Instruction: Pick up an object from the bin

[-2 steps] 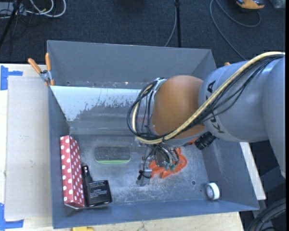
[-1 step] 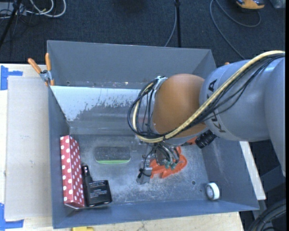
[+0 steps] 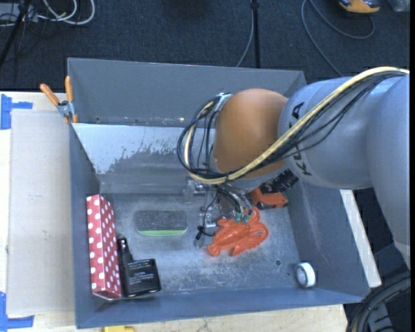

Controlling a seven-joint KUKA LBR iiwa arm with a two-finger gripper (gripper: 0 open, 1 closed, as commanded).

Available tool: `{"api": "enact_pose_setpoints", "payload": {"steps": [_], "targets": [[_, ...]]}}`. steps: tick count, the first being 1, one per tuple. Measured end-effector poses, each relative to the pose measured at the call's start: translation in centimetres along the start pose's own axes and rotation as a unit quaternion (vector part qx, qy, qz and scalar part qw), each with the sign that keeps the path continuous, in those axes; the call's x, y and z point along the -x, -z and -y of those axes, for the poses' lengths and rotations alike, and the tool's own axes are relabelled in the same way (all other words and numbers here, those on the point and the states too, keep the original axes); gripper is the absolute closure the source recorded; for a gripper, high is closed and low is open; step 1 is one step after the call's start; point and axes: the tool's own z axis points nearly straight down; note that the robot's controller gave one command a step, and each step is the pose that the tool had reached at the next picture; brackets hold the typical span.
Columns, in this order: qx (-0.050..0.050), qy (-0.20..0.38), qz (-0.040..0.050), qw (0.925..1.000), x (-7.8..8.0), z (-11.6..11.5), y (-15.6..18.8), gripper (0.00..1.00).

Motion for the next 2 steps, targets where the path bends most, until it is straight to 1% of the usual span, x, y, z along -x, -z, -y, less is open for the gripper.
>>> {"api": "enact_pose_setpoints", "payload": {"steps": [1, 2], "targets": [[0.001, 0.015, 0.0014, 0.9999, 1.2, 4.9, -3.6, 0.00], [0.000, -0.024, -0.0012, 0.9997, 1.6, 9.1, -5.2, 0.00]]}}
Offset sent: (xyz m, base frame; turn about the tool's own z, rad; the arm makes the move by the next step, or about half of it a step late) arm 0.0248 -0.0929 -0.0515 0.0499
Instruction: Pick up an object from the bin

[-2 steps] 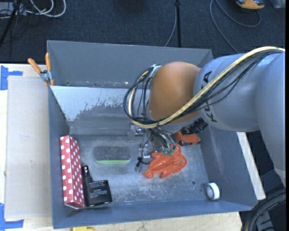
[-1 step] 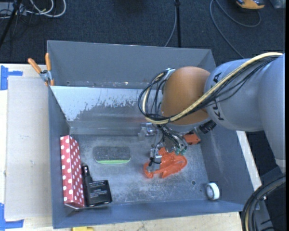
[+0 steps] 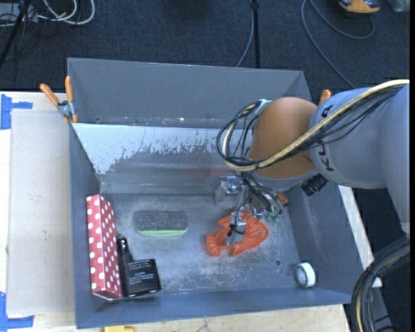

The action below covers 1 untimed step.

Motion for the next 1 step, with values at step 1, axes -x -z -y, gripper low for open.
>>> {"api": "enact_pose_setpoints", "payload": {"steps": [1], "targets": [[0.001, 0.009, 0.0016, 1.0000, -0.25, 1.43, -1.40, 0.00]]}}
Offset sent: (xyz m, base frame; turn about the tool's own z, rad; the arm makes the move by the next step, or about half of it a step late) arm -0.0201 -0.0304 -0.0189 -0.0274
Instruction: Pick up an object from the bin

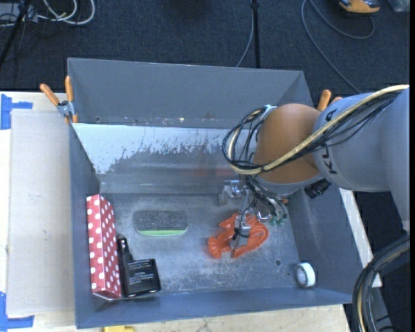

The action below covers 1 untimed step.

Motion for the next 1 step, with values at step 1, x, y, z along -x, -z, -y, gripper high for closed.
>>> {"api": "enact_pose_setpoints", "payload": {"steps": [1], "targets": [[0.000, 0.002, -0.0034, 1.0000, -1.79, 1.46, -0.27, 1.00]]}}
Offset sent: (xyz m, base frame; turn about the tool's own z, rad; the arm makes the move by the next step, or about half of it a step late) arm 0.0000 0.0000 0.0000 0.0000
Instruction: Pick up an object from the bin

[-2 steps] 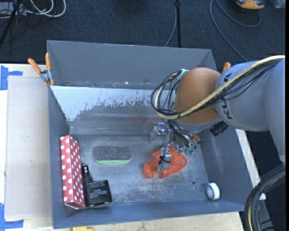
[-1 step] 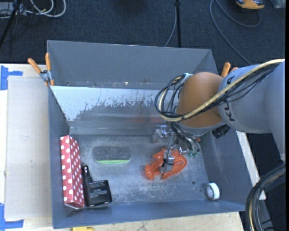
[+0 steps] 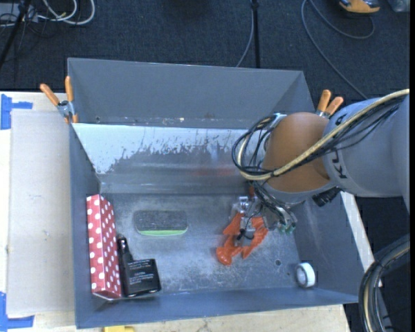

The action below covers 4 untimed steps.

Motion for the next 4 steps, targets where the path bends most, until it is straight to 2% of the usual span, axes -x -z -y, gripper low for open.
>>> {"api": "enact_pose_setpoints", "payload": {"steps": [1, 2, 3, 4], "targets": [[0.000, 0.000, 0.0000, 1.0000, 0.0, 0.0, 0.0, 1.00], [-0.001, 0.013, -0.0006, 0.9999, 3.0, -3.4, 0.3, 1.00], [0.001, 0.013, 0.0009, 0.9999, 4.0, -2.0, -0.1, 0.00], [0.000, 0.009, 0.0007, 1.0000, 4.2, 0.1, -0.1, 1.00]]}}
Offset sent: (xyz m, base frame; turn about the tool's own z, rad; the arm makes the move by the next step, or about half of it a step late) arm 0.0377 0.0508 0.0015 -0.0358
